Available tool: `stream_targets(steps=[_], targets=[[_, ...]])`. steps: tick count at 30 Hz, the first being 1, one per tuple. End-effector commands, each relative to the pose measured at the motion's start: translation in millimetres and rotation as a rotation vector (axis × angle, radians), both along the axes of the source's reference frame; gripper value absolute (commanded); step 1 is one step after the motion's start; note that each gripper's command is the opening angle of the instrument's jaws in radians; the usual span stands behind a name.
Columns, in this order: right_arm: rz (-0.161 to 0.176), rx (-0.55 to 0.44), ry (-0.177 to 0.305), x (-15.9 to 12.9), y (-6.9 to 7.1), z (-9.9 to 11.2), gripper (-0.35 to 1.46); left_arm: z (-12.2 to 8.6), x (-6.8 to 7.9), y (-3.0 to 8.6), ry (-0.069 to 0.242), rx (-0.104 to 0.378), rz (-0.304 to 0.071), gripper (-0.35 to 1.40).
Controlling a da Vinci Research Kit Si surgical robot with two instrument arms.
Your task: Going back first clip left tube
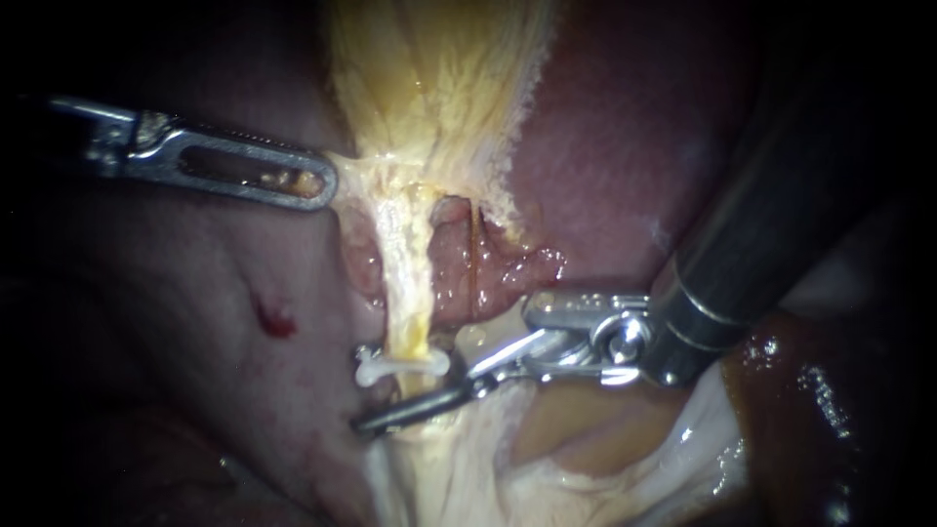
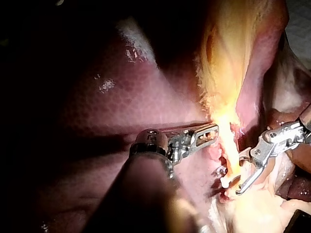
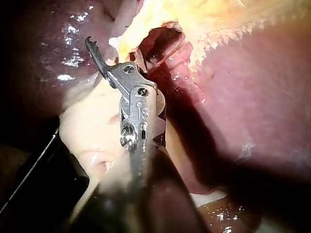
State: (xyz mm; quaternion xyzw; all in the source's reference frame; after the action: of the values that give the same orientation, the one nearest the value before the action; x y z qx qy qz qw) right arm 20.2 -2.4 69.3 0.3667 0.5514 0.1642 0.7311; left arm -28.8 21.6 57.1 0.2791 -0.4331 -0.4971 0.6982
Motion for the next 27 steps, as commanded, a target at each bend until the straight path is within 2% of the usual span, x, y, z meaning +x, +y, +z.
stream_targets(steps=[1, 10, 15, 18, 27], targets=[[-0.001, -0.002, 0.001, -0.2, 0.0, -0.1, 0.5, 0.0, 0.0, 0.0, -0.001, 0.001, 0.001, -0.35], [-0.012, -0.056, 0.024, -2.3, -0.1, -0.7, 0.5, 0.0, 0.1, 0.0, -0.001, 0.001, 0.001, -0.35], [-0.005, -0.11, 0.038, -5.6, 0.3, -1.6, 0.5, -0.1, 0.1, -0.1, -0.001, 0.001, 0.001, -0.35], [0.006, -0.143, 0.043, -7.7, 1.3, -2.5, 0.5, -0.1, 0.1, -0.1, -0.001, 0.001, 0.001, -0.35], [0.038, -0.207, 0.049, -13.4, 5.4, -6.2, 0.5, -0.1, 0.1, -0.1, -0.001, 0.001, 0.001, -0.35]])
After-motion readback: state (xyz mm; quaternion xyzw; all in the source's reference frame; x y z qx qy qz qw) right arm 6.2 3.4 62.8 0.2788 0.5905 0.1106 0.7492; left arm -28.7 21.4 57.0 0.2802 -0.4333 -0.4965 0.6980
